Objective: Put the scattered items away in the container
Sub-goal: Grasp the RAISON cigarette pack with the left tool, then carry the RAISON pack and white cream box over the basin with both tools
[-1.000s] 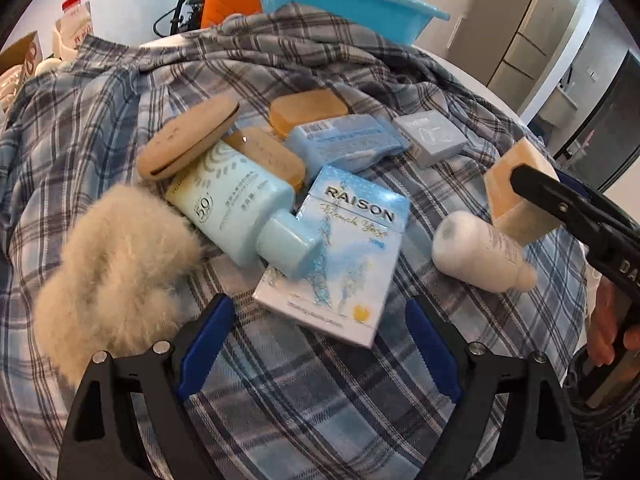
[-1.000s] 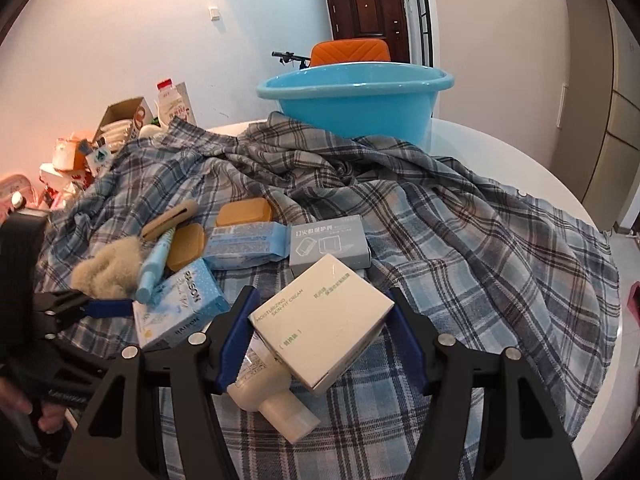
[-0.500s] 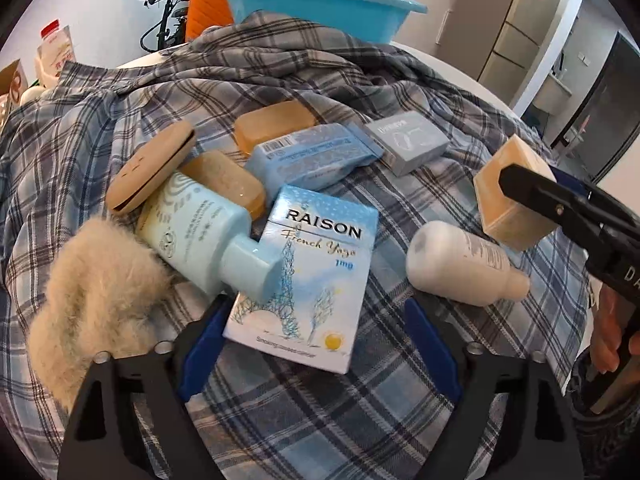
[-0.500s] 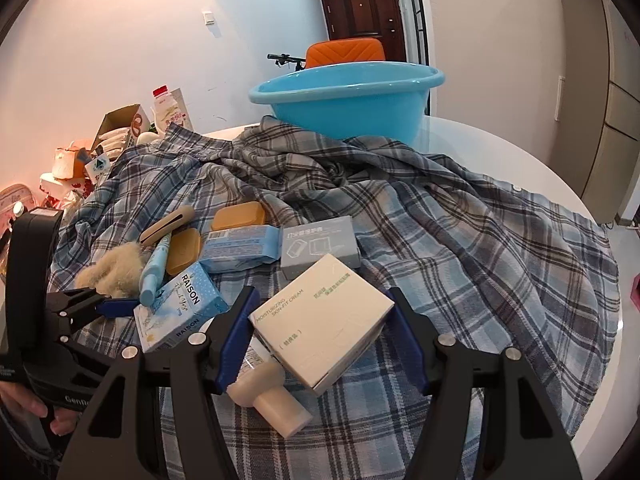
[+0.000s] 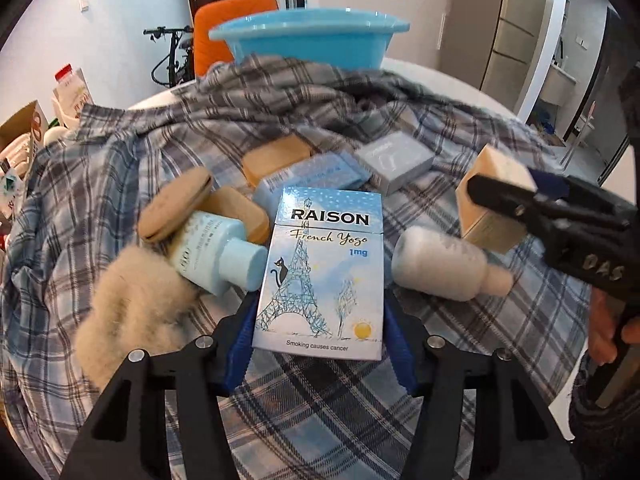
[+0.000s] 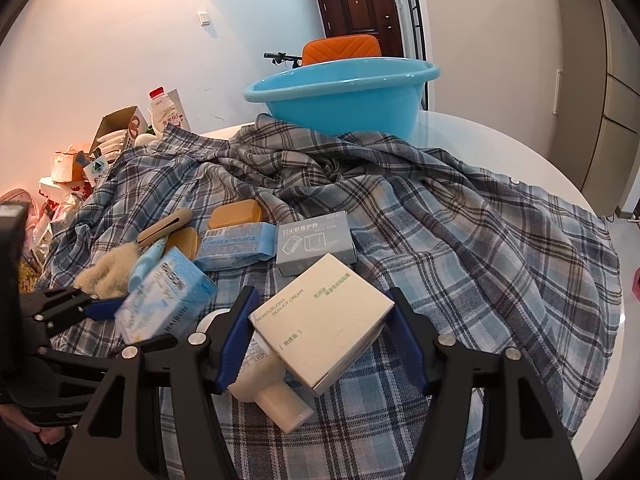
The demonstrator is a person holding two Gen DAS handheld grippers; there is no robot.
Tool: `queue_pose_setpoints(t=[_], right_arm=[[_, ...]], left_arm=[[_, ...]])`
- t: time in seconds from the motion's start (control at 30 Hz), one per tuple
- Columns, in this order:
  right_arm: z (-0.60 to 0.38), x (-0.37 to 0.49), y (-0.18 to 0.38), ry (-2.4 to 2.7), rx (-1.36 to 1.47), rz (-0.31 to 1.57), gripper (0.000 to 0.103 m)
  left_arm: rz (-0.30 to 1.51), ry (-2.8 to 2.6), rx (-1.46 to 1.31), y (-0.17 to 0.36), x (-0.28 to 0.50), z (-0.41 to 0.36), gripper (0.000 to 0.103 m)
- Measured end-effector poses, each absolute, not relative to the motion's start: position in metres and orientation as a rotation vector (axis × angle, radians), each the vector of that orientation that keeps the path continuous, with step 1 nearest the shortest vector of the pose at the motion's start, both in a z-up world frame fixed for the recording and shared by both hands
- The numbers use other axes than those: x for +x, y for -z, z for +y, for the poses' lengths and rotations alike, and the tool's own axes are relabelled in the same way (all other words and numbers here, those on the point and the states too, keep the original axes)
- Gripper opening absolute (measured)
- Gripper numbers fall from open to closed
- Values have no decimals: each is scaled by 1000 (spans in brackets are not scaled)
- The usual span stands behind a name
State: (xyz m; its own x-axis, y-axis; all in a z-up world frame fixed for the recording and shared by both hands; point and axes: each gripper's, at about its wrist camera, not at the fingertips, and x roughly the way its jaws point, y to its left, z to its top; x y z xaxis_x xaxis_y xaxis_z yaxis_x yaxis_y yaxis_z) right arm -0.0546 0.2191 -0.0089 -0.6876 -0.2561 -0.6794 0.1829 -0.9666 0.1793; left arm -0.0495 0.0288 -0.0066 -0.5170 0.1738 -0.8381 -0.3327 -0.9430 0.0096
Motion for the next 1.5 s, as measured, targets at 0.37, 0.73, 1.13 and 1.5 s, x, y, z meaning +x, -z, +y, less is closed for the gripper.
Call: queue_pose_setpoints(t=[0.37, 0.73, 1.13, 1.5], right_arm=[[208, -46, -3, 2684, 1062, -78, 63], [210, -45, -14, 2704, 1045, -51, 63], [221, -49, -32, 2740, 997, -35, 63], [225, -63, -64, 2772, 907, 42, 63]], left_arm=[[203, -2546, -1334, -8, -51, 22, 60], [216, -2549, -1343, -11, -53, 25, 60], [224, -2567, -1314, -34, -73, 29, 61], [253, -2599, -1229, -64, -105, 51, 61]])
